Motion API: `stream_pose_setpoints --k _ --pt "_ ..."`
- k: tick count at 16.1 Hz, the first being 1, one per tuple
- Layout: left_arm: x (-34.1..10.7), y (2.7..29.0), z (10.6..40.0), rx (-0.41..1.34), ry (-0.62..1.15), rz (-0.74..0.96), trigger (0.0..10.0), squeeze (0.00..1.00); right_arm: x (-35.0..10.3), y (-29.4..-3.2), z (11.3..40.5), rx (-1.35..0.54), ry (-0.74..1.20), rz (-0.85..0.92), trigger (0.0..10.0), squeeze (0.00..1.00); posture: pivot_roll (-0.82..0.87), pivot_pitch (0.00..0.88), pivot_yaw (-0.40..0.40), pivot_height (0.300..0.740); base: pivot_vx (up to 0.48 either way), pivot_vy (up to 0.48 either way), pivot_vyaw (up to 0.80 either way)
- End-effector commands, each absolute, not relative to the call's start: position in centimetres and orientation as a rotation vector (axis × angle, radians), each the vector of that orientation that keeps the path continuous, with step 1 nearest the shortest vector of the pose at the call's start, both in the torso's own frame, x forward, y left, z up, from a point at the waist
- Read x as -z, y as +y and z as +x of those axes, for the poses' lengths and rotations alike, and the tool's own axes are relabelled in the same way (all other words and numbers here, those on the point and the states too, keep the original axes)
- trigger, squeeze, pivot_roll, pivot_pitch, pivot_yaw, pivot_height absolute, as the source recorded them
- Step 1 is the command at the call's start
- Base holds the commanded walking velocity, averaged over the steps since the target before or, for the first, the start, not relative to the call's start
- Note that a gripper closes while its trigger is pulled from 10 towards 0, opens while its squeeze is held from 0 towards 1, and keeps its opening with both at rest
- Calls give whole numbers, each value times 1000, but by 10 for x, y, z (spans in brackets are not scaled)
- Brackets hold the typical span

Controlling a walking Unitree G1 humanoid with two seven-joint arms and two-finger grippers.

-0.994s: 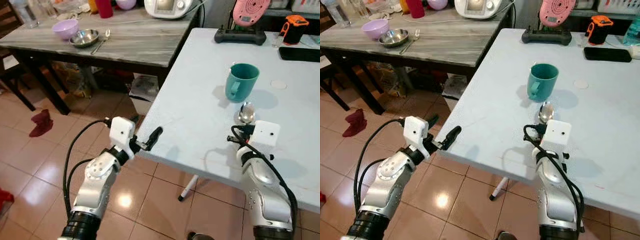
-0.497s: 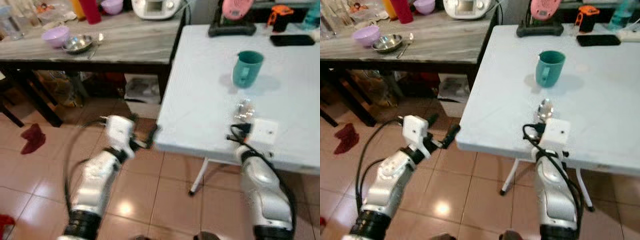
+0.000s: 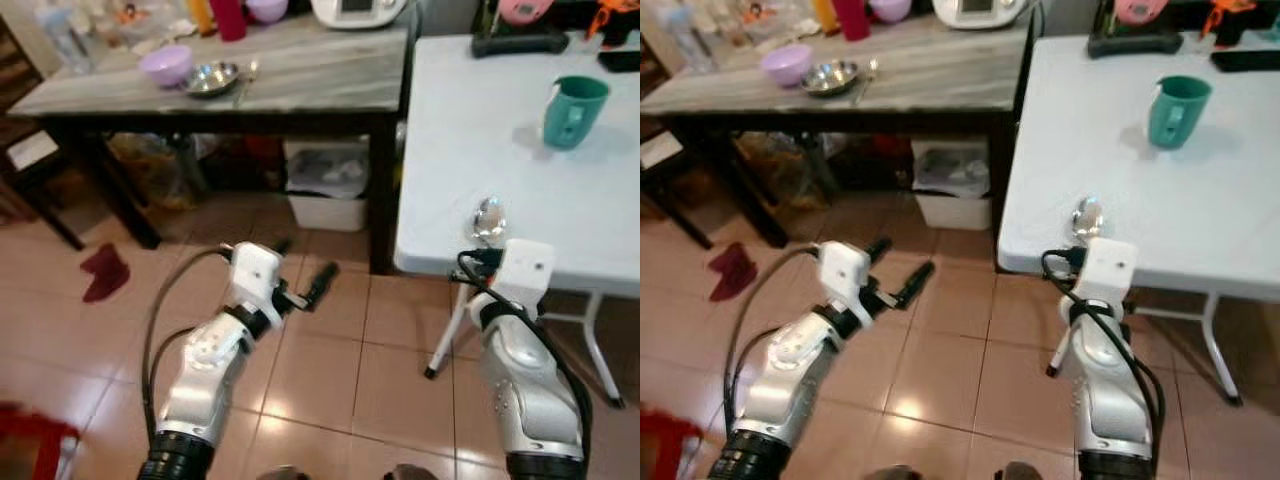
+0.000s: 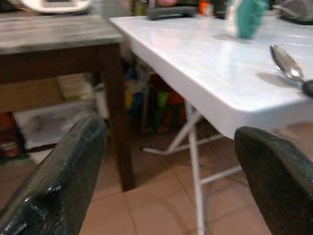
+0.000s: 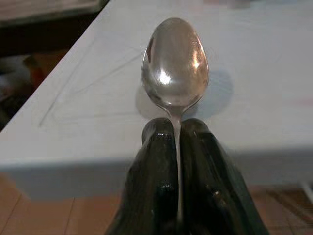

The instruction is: Setting the table

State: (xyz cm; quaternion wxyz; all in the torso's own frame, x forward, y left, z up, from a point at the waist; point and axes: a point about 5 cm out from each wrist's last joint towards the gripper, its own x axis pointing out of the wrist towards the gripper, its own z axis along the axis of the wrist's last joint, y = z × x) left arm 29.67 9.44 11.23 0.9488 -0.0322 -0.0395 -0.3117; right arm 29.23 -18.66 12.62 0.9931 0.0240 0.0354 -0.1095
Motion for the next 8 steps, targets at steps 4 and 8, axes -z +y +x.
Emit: stream_pose_setpoints --k 4,8 --pt "-118 101 302 598 -114 -27 10000 0 -130 -182 294 207 42 32 10000 0 -223 83 109 740 0 480 0" --pt "-119 99 305 579 -116 -73 10000 0 -131 -184 295 208 33 22 10000 0 -222 78 103 740 0 240 0"
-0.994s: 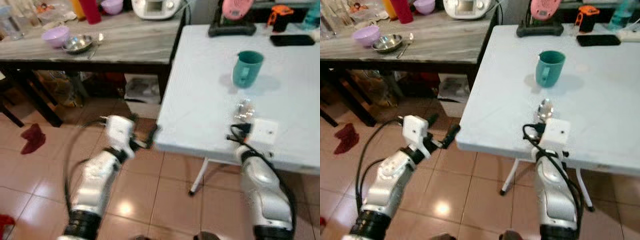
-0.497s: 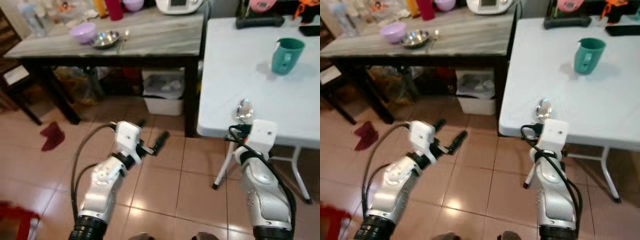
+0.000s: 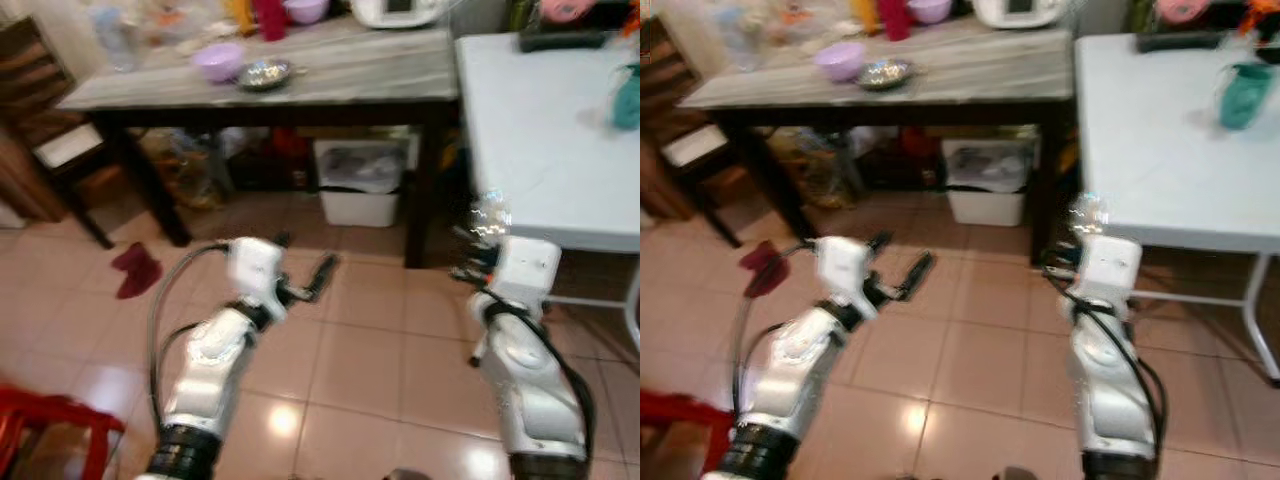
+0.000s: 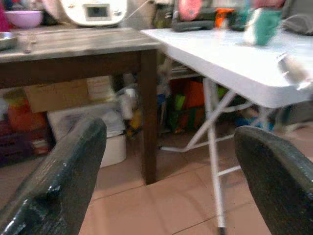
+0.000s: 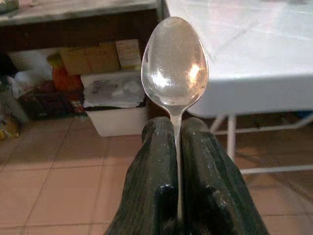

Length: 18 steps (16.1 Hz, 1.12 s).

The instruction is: Setting the table

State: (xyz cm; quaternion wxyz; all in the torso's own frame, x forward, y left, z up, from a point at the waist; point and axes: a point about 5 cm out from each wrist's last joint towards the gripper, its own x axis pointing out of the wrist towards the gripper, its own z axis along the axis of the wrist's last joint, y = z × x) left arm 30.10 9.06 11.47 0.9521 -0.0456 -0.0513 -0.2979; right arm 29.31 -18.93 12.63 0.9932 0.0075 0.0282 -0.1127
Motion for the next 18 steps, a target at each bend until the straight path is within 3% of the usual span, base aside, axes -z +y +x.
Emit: stream_pose_setpoints --k 1,5,18 --pt "-119 101 304 580 -116 -72 10000 0 -131 -184 295 207 30 19 10000 0 -222 78 102 740 0 0 0" --pt "-120 103 304 586 -125 -100 10000 0 -132 -185 295 203 23 9 10000 0 -223 79 99 740 166 0 0" --pt "-121 98 302 630 -126 -121 10000 0 -133 -184 295 205 14 6 10000 0 -227 79 108 740 475 0 0"
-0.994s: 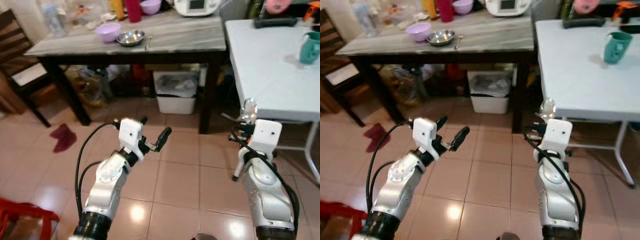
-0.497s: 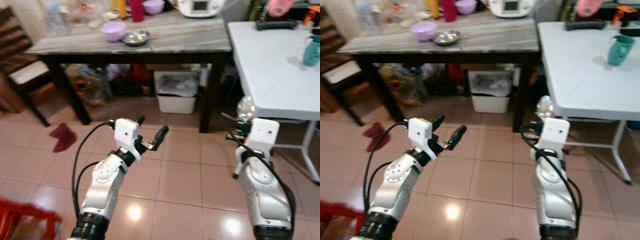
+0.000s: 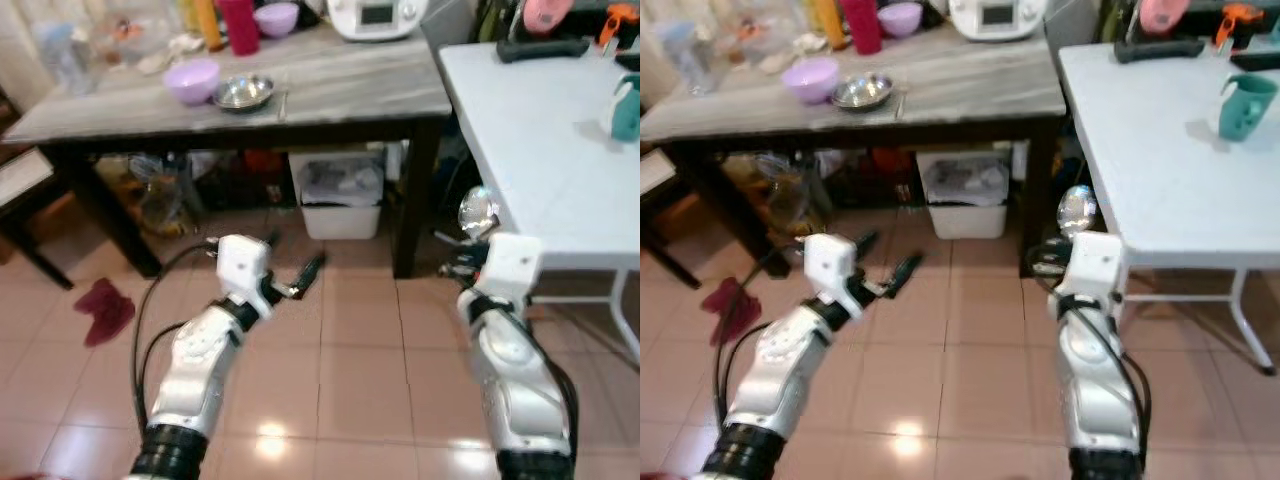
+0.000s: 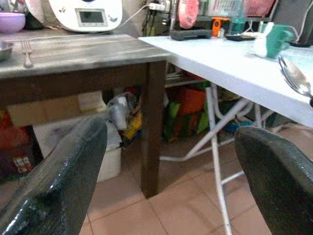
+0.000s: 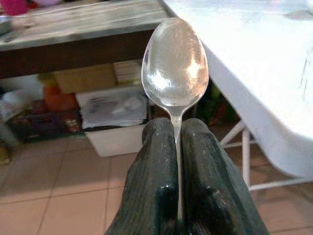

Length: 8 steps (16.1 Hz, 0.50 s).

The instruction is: Setting the table

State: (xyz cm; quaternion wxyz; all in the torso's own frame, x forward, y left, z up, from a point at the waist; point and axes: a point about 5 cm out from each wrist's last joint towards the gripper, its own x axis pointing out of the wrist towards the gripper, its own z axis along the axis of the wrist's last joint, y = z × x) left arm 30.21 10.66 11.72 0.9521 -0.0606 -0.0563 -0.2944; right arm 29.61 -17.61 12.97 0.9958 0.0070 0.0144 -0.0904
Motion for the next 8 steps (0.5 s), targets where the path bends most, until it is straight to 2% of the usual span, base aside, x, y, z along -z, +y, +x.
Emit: stream_pose_setpoints --k 1,8 --pt "-121 99 302 632 -125 -120 10000 0 -133 -184 295 206 13 6 10000 0 -227 79 108 740 480 0 0" --pt "-122 96 302 639 -127 -122 10000 0 -134 -183 295 198 7 -1 10000 0 -228 78 104 740 480 0 0"
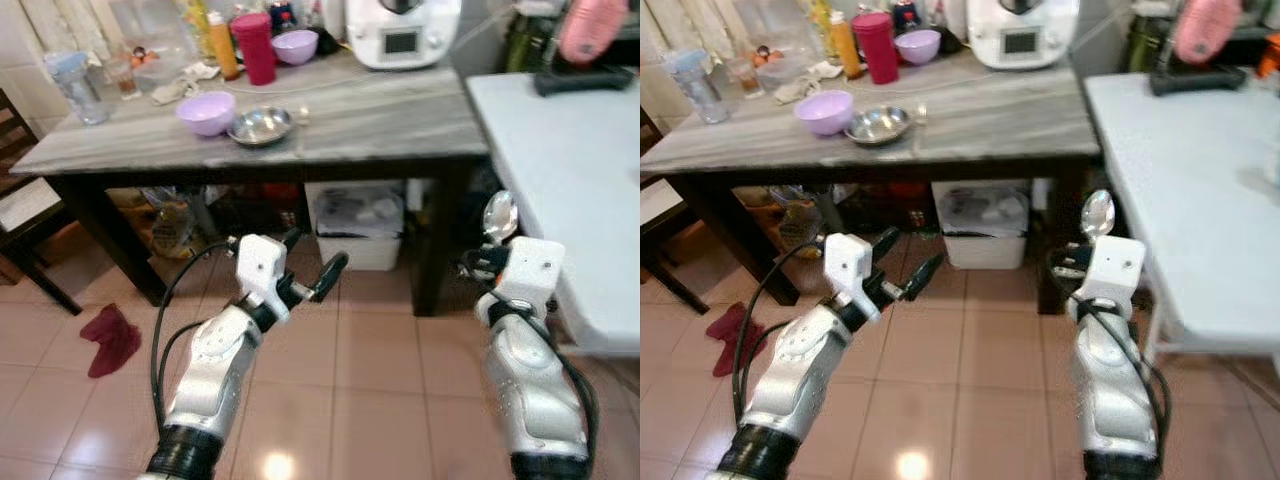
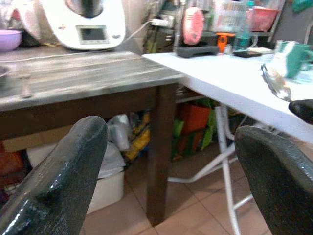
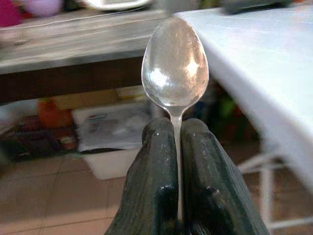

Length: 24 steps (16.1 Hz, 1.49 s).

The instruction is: Setting the table

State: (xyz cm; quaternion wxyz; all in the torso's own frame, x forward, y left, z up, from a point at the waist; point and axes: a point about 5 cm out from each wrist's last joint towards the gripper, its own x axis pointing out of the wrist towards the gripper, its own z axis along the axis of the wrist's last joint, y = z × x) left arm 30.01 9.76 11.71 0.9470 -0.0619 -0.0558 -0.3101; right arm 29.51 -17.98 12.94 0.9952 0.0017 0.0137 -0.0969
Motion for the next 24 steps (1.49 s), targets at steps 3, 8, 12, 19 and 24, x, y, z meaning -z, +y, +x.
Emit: stream_pose_setpoints --k 3,8,12,19,24 --pt "-122 95 302 641 -127 -122 10000 0 -135 -183 296 194 3 -7 10000 0 -228 77 106 740 480 0 0" --pt "-122 95 303 646 -125 -118 10000 0 -135 -182 296 192 1 -7 10000 0 -227 73 109 740 480 0 0" --pt "-120 97 306 611 -104 -116 10000 0 -134 -182 297 193 0 -5 10000 0 -226 68 110 740 317 0 0" --pt "-113 106 310 533 -68 -79 10000 0 -133 -183 296 197 -1 -8 10000 0 -224 65 107 740 0 88 0" --pt "-110 137 311 342 -81 -20 10000 0 -145 -197 283 226 -107 -80 10000 0 -226 68 105 740 0 179 0"
